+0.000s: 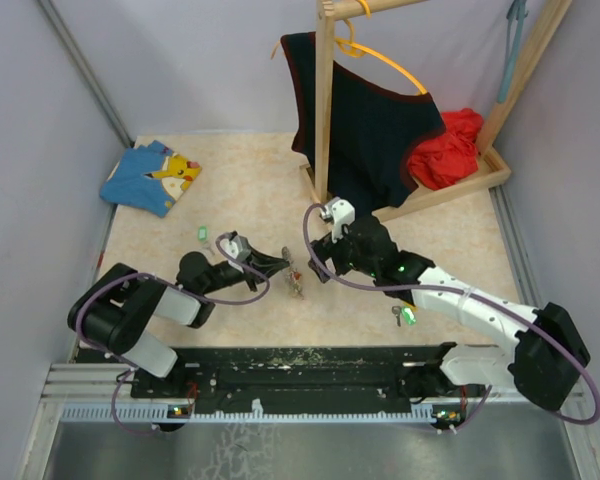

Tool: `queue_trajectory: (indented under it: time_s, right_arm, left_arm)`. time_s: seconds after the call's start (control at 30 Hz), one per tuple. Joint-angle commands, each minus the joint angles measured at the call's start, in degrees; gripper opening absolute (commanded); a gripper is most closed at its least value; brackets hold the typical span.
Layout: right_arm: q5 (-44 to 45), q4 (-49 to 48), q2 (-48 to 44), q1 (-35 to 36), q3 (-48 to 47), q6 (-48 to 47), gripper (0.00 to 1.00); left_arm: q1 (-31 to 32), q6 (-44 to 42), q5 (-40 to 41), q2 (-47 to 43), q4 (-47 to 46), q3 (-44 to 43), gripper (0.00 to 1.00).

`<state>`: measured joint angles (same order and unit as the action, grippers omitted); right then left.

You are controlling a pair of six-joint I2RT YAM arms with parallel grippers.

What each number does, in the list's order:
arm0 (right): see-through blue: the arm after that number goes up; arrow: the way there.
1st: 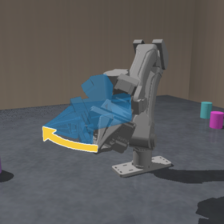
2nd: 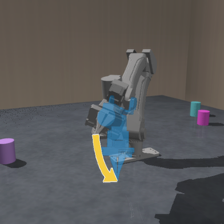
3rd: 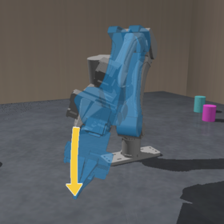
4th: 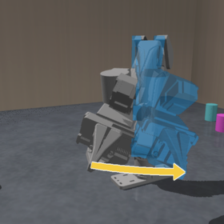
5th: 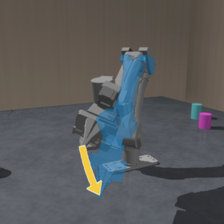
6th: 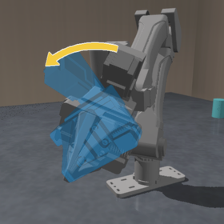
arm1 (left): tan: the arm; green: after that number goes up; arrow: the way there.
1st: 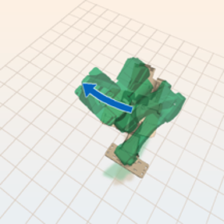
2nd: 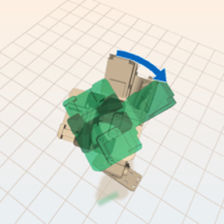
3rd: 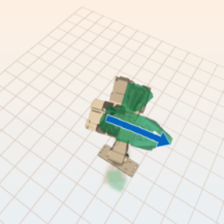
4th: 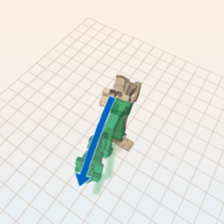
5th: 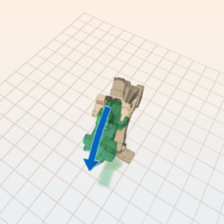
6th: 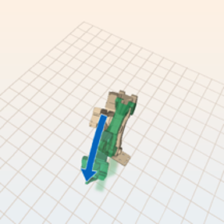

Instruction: Put the keys on the keyring

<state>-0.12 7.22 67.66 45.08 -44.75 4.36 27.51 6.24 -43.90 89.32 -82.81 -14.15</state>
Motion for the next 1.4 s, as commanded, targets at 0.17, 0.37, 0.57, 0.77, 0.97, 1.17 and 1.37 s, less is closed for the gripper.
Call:
queue_trajectory:
  time_s: [0.17, 0.37, 0.57, 0.77, 0.97, 1.17, 1.37]
  right_arm:
    - [5.42, 1.09, -5.02, -0.87, 3.18, 13.38, 0.86]
    - [18.33, 12.57, -7.07, -2.24, 2.78, 23.37, 0.87]
    - [24.67, 22.25, -11.77, -4.29, 4.87, 32.21, 0.87]
    - [27.83, 33.12, -13.06, -6.93, 4.6, 43.09, 0.74]
    - [28.07, 40.35, -12.54, -7.06, 6.27, 54.3, 0.62]
    - [26.57, 37.9, -10.7, -9.46, 10.81, 57.66, 0.52]
    - [29.02, 35.73, -10.55, -9.74, 14.18, 61.57, 0.42]
  left_arm:
    - [-2.48, 4.53, -1.49, -1.75, -6.36, 0.96, 0.0]
    - [-4.64, 8.04, -0.67, -4.16, -1.1, -0.15, 0.0]
    - [-6.28, 10.84, 1.98, -7.18, 2.92, 0.01, 0.0]
    - [-6.72, 8.05, 6.11, -10.88, 6.33, 1.23, 0.0]
    - [-6.7, 4.96, 9.22, -13.27, 12.18, 0.64, 0.0]
    - [-6.68, 5.21, 11.45, -16.0, 16.4, 0.24, 0.0]
    - [-6.68, 6.29, 17.01, -19.41, 16.84, 1.67, 0.0]
